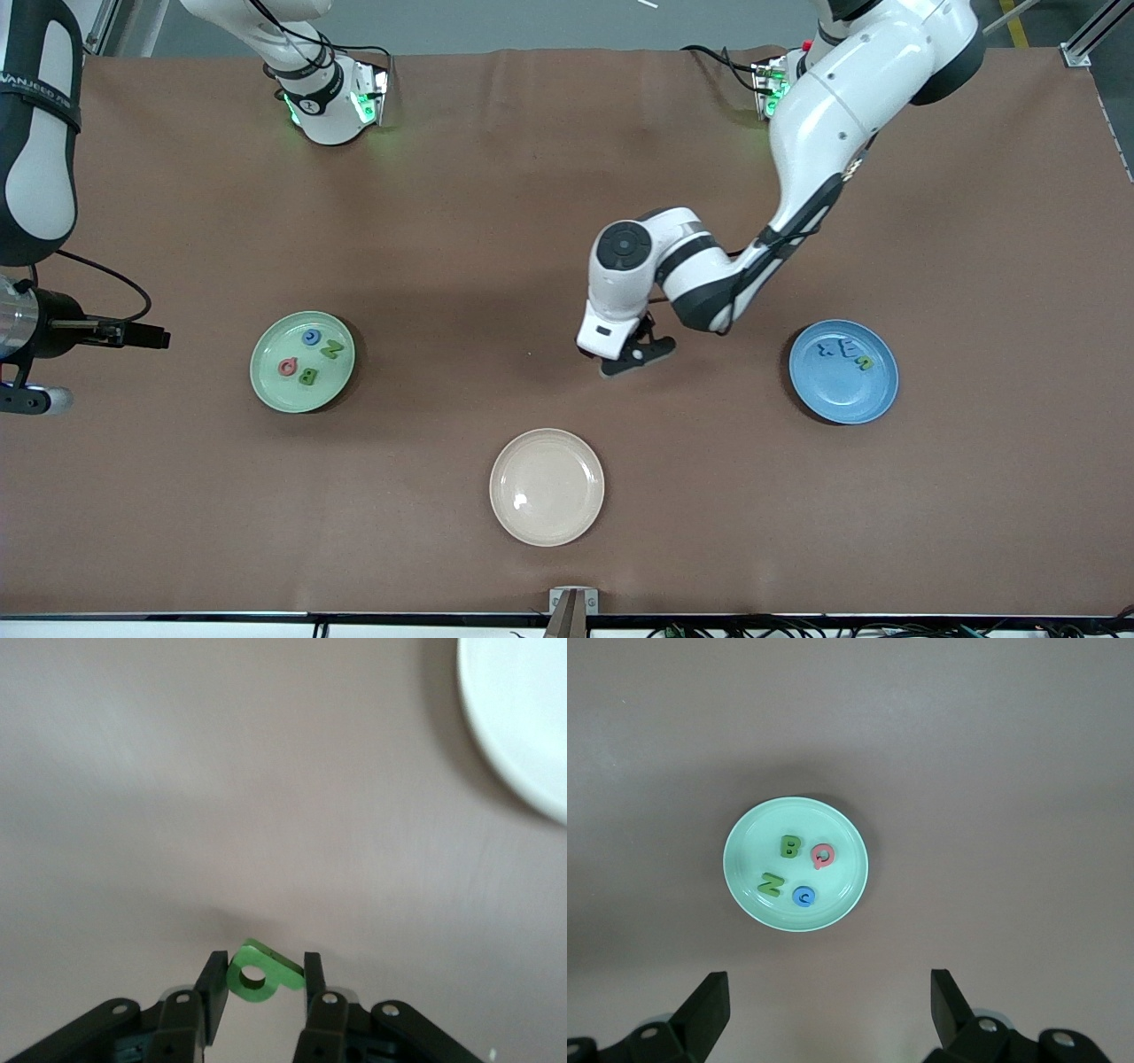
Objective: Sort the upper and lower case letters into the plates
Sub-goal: 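Carry the green e onto the blue plate and open the left gripper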
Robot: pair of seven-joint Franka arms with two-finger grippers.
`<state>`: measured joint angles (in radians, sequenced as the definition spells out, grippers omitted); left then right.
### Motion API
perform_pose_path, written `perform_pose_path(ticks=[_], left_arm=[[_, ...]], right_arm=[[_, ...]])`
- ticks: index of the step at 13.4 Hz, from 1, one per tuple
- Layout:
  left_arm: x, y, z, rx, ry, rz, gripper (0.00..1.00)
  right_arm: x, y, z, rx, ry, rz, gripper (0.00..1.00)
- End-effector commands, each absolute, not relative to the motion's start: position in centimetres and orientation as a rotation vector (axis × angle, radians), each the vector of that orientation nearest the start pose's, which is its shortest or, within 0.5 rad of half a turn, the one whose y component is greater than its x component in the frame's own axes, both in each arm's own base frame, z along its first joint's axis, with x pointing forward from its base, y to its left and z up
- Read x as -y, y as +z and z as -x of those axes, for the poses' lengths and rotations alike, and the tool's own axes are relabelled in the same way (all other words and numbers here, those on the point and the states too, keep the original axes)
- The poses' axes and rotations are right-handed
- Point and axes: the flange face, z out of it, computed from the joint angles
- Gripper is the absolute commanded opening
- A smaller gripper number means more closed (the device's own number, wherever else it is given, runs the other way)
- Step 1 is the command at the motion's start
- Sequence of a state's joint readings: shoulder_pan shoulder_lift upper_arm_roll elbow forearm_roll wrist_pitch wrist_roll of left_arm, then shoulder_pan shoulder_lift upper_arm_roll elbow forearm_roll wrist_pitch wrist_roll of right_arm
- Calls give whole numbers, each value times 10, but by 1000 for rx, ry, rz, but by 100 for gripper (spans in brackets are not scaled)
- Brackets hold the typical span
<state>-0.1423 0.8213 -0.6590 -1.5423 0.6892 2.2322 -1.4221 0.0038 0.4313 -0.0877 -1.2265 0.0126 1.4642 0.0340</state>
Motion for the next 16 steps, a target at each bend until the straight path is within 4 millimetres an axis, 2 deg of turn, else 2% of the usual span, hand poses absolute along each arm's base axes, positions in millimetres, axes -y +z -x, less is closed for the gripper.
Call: perform_pose_path(ticks=[1,4,6,7,8,9,11,13,14,16], left_arm=[[378,275,-579,576,-178,3108,20],[281,289,-596,521,-84,3159,20],[216,278,-594,448,-19,3166,20],[185,271,-593,441,13,3165,20],[153,265,-593,420,27,3157,20],[131,259,-594,387,29,3149,20],[91,251,-597,331,24,3138,20],[64,237,-598,273,28,3115,20],[51,229,-599,260,29,3098,20],[41,212,-600,230,22,3077,20]], right_arm=[[49,516,-657,-177,332,3166,100],[45,512,-652,-170,411,3147,100],[47,505,-650,-183,434,3123,100],[46,508,-651,-174,411,3117,100],[46,519,-647,-175,382,3120,100],[44,522,-644,-170,384,3121,100],[44,529,-638,-169,372,3120,100],[42,532,-636,-164,365,3119,100],[43,533,-635,-166,360,3119,100],[42,535,-634,-166,349,3115,100]])
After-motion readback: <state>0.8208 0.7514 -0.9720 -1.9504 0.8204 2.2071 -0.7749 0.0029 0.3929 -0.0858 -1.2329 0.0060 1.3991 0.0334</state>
